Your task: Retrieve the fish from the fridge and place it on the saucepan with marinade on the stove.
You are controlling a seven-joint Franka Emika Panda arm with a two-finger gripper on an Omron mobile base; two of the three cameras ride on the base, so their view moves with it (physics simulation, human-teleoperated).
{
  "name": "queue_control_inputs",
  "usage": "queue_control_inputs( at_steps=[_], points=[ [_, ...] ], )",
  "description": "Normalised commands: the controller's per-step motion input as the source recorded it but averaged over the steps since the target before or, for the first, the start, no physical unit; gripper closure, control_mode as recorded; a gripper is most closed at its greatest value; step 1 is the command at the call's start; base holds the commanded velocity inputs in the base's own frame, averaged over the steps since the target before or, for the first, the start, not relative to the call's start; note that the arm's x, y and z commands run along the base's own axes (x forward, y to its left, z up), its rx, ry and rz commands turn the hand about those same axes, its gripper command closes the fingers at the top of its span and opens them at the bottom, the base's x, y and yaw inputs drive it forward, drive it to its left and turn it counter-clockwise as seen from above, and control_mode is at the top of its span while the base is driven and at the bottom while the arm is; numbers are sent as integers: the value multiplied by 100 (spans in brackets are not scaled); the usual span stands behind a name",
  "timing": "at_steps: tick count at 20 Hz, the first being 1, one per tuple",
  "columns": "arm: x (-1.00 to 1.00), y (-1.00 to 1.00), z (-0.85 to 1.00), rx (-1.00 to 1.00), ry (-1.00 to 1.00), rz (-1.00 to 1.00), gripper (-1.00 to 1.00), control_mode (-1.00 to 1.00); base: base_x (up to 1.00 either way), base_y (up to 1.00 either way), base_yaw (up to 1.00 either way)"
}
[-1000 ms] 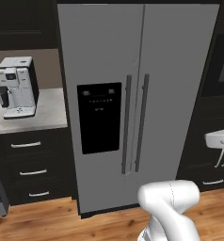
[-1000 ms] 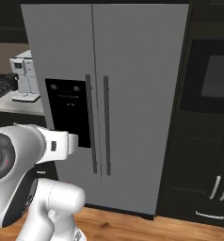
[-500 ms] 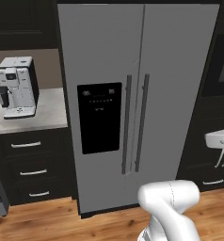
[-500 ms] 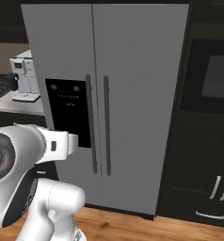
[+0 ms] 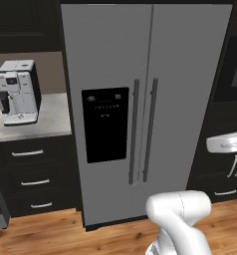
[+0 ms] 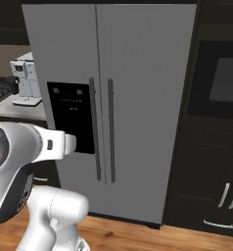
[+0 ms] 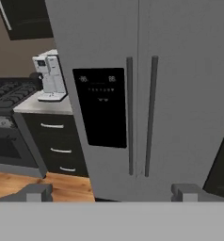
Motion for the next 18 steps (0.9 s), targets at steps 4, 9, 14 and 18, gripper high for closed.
queue_control_inputs(
  at_steps=[4,9,14,18],
  points=[
    [41,24,-2,0,2,-6,-100,-100,0,0,0],
    [43,0,-1,0,0,-1,-100,-100,0,0,0],
    [63,0,-12,0,0,0,-100,-100,0,0,0],
    [60,-1,-17,0,0,0,-100,-100,0,0,0]
  ],
)
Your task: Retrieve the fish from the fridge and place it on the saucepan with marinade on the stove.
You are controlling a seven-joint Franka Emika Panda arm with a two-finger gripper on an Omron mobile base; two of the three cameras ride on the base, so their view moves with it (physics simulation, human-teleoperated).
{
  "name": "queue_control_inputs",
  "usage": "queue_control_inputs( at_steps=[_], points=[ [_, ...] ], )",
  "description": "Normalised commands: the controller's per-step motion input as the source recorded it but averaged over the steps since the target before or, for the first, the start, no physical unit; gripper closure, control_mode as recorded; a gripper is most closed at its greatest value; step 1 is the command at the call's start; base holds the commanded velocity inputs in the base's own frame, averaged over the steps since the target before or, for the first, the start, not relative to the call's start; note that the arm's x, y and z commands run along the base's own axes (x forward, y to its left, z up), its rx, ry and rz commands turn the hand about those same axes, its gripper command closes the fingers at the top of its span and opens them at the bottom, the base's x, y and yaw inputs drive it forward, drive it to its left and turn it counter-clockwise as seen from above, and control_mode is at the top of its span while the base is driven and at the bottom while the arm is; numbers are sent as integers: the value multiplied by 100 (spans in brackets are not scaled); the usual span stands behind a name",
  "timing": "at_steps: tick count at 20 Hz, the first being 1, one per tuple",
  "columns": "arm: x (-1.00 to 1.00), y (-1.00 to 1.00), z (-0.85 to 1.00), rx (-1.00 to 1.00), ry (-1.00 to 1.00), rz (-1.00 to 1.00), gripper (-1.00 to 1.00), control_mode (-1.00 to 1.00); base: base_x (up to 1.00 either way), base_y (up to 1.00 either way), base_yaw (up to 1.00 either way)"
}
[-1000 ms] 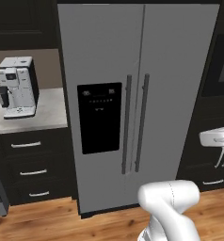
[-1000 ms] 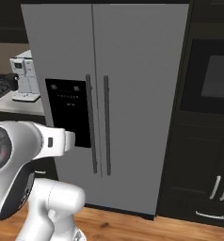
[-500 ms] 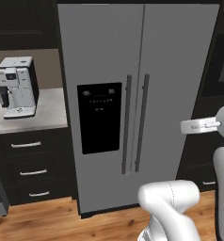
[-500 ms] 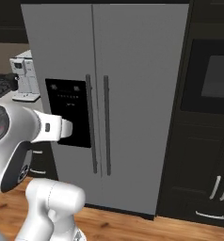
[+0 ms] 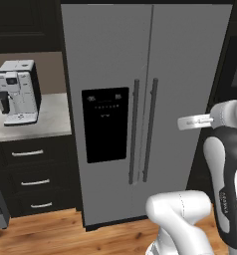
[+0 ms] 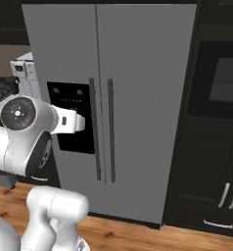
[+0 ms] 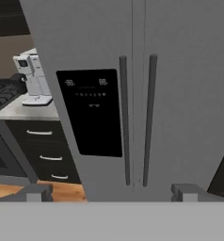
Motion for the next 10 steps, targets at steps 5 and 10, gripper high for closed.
queue_control_inputs(
  at_steps=[5,10],
  points=[
    [32,-12,-15,0,0,0,-100,-100,0,0,0],
    [11,-22,0,0,3,-6,-100,-100,0,0,0]
  ],
)
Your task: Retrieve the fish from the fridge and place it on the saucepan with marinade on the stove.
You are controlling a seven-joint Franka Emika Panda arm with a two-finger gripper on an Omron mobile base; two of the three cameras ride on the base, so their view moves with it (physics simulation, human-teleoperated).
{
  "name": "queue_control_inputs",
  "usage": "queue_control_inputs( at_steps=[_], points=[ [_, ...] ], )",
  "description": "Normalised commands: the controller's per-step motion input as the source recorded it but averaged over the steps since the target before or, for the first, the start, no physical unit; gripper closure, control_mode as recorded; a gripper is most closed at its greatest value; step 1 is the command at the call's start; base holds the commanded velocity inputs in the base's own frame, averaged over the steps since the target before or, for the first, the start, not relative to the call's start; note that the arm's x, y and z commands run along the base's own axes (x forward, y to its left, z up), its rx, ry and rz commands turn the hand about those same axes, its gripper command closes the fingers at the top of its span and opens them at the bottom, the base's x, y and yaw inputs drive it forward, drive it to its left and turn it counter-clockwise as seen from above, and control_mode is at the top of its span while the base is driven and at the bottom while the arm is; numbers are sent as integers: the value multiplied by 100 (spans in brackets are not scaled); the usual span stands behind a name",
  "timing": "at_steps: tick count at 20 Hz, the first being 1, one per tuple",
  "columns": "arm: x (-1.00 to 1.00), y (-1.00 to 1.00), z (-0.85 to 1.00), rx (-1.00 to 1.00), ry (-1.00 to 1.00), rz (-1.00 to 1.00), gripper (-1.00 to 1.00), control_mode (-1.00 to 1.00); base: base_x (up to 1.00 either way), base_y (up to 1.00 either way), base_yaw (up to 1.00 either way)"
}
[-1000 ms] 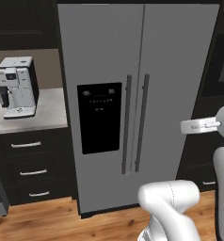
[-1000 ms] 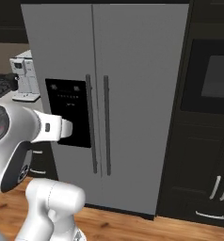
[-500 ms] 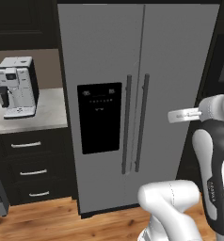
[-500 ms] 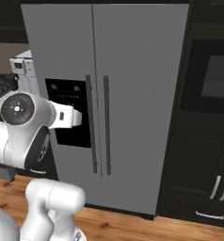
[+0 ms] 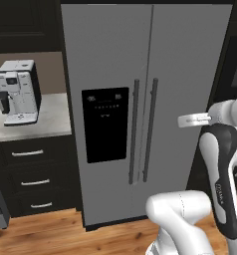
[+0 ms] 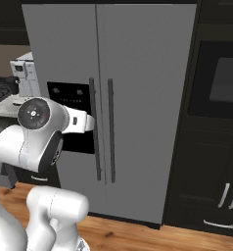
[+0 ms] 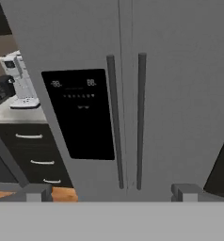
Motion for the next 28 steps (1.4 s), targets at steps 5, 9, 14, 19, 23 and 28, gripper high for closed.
queue_control_inputs(
  at_steps=[5,9,14,19,23,28],
  points=[
    [32,-3,1,0,10,-12,-100,-100,0,0,0],
    [39,-3,0,-2,2,-15,-100,-100,0,0,0],
    [31,-12,0,0,0,-5,-100,-100,0,0,0],
    [51,-1,-7,0,0,0,-100,-100,0,0,0],
    [58,0,-23,0,-3,0,-100,-100,0,0,0],
    [53,0,-26,0,-6,0,-100,-100,0,0,0]
  ],
)
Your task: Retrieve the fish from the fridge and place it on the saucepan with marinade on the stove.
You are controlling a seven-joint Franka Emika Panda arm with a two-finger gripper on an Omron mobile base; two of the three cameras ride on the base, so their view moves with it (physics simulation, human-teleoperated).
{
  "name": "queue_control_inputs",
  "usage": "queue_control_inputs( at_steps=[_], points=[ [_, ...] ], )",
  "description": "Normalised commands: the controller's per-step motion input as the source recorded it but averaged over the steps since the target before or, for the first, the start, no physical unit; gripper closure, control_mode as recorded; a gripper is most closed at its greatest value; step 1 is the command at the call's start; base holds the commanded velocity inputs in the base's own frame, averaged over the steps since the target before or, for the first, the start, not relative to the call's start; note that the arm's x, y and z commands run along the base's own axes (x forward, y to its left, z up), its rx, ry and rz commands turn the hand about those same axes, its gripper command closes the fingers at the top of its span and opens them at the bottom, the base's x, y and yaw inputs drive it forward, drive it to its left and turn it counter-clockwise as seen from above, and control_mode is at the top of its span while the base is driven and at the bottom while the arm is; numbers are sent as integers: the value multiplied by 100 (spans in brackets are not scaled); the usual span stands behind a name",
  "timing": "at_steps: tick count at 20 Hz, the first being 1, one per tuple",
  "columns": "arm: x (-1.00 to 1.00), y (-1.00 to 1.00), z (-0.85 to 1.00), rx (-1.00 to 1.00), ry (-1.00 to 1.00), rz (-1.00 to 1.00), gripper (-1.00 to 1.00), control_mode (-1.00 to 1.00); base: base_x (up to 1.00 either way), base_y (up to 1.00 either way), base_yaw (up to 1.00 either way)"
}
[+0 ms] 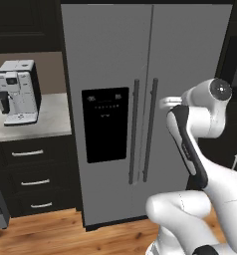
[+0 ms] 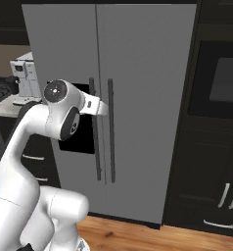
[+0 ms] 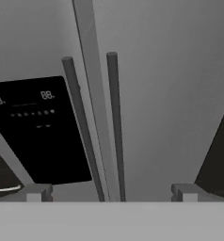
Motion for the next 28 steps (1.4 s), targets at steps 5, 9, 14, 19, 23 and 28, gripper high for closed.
queue_control_inputs(
  at_steps=[5,9,14,19,23,28],
  points=[
    [53,0,-22,0,-5,0,-100,-100,0,0,0],
    [52,-6,-10,0,-1,0,-100,-100,0,0,0],
    [45,-19,0,0,0,0,-100,-100,0,0,0],
    [44,-8,0,0,0,0,-100,-100,0,0,0],
    [43,0,-5,0,0,0,-100,-100,0,0,0],
    [47,0,-9,0,0,0,-100,-100,0,0,0]
  ],
)
